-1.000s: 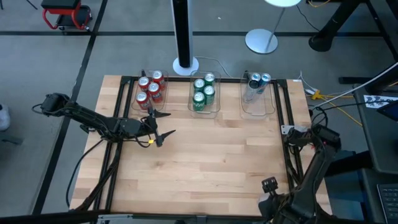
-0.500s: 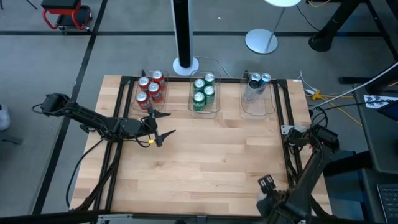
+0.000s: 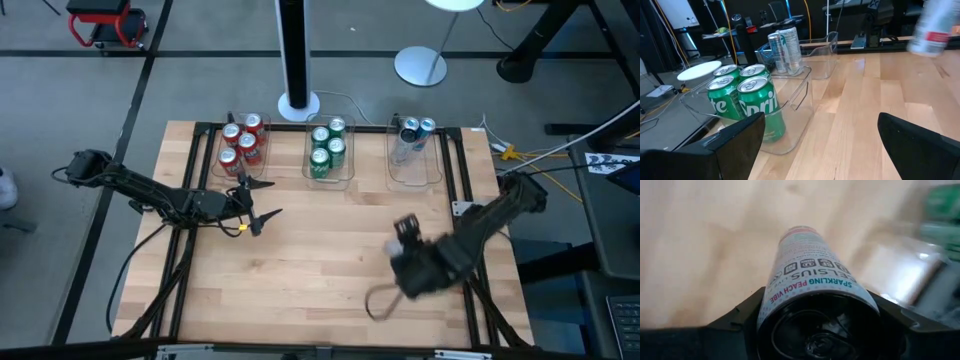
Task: Sort soda cans
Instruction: Put the white-pink soda can into the right transparent bin
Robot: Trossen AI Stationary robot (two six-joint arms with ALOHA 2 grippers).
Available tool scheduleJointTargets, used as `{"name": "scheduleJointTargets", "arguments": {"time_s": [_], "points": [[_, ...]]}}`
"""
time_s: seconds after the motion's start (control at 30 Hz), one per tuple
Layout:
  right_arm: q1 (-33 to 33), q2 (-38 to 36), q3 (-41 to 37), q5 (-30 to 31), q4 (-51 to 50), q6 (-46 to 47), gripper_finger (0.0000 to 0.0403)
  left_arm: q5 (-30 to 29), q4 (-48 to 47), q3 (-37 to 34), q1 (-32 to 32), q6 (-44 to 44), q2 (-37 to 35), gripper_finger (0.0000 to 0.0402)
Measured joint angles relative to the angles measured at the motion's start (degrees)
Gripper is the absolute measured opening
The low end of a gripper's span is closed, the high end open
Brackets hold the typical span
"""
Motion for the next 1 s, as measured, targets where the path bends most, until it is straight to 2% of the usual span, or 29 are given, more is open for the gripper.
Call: {"name": "scheduleJointTargets", "arguments": {"time_s": [0.27,0.7,1.0], "points": [[-14.7,-6.9,0.0,7.1,0.2,-10.2,0.0247,0.0,0.0,0.0,0.0,-0.3,0.0,0.0375],[-44.1,-9.9,0.0,7.6,0.1,-30.2,0.0247,0.0,0.2,0.0,0.0,-1.0,0.0,0.0375],[-58.1,-9.8,-1.0,6.4,0.4,-39.4,0.0247,0.0,0.0,0.0,0.0,-1.5,0.0,0.0375]]}}
